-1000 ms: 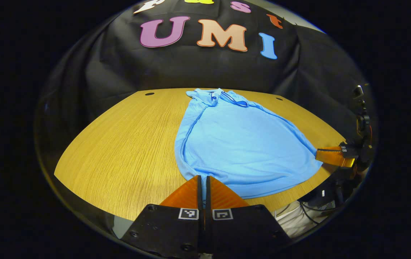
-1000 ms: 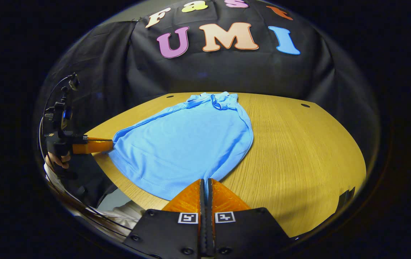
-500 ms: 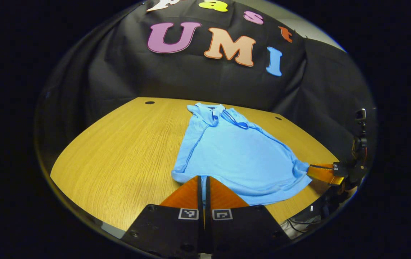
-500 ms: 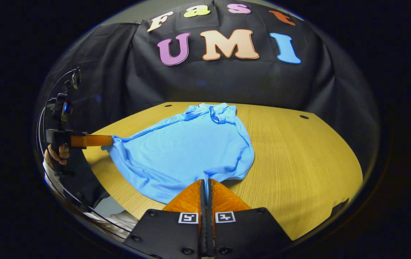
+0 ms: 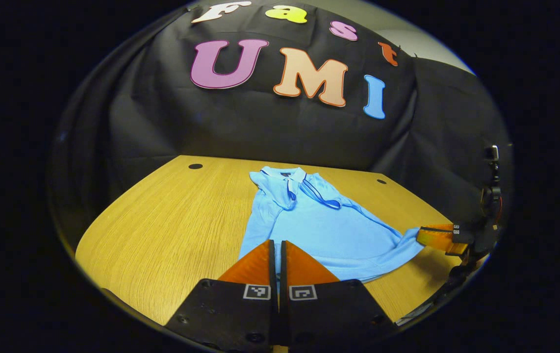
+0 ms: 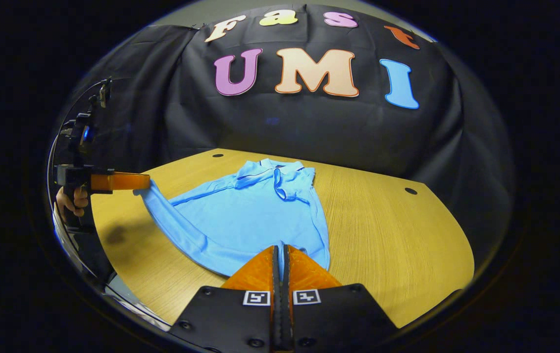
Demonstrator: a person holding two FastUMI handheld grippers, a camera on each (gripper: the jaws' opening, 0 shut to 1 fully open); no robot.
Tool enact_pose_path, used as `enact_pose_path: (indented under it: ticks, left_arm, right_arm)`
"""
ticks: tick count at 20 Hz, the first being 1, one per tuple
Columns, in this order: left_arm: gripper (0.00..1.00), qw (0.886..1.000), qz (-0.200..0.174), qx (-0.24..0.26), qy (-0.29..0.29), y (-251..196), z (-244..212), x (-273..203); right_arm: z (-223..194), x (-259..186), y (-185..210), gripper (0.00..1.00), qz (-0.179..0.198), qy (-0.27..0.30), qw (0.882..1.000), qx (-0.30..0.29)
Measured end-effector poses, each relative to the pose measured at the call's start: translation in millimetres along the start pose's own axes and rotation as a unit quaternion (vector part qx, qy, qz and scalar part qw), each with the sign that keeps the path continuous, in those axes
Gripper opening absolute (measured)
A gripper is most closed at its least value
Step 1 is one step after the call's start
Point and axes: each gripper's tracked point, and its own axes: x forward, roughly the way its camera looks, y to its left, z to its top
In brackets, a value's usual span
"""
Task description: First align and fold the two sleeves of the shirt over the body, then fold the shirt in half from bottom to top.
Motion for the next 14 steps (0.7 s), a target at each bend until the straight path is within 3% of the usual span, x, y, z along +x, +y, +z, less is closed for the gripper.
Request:
enact_pose_path:
  ticks: [6, 14]
  left_arm:
    - [0.0, 1.0, 0.023, 0.004, 0.018, 25, 11, 55]
    - [0.0, 0.998, 0.045, 0.022, 0.028, 39, 43, 113]
  right_arm:
    - [24, 56, -18, 0.03, -0.03, 0.018, 0.998, -0.048]
    - [71, 123, -29, 0.02, -0.059, 0.022, 0.997, -0.051]
